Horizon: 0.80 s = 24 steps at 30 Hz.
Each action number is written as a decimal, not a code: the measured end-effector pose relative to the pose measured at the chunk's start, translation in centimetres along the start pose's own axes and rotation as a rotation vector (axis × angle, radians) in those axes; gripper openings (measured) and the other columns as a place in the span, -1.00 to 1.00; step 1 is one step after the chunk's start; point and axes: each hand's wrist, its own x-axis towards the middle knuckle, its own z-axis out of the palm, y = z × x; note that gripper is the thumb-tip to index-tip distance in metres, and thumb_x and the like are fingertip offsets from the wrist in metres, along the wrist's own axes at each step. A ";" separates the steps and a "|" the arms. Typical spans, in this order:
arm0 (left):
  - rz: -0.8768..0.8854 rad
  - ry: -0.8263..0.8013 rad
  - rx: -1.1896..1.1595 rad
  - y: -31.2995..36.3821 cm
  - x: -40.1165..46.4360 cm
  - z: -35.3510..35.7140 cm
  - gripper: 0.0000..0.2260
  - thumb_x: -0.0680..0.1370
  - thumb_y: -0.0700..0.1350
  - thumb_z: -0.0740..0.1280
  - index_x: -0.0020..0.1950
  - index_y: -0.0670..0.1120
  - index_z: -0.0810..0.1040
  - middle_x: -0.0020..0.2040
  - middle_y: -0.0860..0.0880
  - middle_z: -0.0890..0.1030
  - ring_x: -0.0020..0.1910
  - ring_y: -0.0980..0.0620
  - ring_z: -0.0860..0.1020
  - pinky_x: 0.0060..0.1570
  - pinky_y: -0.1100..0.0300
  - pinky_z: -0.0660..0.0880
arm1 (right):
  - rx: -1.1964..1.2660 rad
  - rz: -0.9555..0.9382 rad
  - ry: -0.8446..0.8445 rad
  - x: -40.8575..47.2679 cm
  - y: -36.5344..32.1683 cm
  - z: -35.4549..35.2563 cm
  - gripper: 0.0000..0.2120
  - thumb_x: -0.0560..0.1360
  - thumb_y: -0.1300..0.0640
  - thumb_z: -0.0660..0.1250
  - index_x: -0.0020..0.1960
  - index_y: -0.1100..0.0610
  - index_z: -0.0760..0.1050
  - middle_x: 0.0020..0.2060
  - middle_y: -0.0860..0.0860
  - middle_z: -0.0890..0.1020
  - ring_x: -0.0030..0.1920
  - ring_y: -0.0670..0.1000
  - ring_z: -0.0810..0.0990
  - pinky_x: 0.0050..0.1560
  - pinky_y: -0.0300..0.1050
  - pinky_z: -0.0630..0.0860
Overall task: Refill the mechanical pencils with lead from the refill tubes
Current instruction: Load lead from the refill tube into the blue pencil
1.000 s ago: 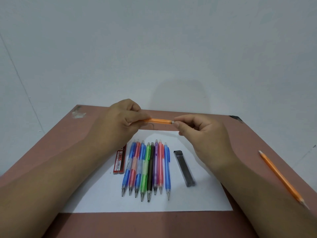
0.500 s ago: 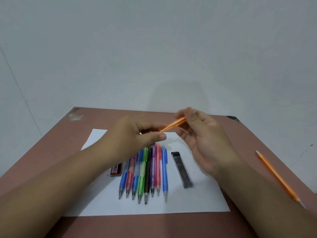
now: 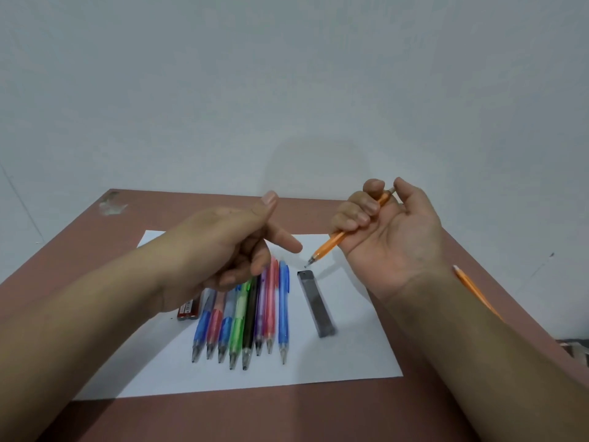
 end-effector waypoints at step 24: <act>-0.038 -0.203 -0.176 -1.5 1.0 -0.1 -0.30 0.48 0.44 0.13 0.11 -0.12 0.69 -0.36 -0.08 0.48 -0.60 0.07 0.19 -0.48 0.21 0.01 | 0.132 -0.067 -0.032 -0.2 -0.1 -0.4 -0.63 0.59 -0.01 0.04 -0.28 0.15 0.39 -0.41 -0.01 0.27 -0.46 -0.02 0.24 -0.43 -0.18 0.29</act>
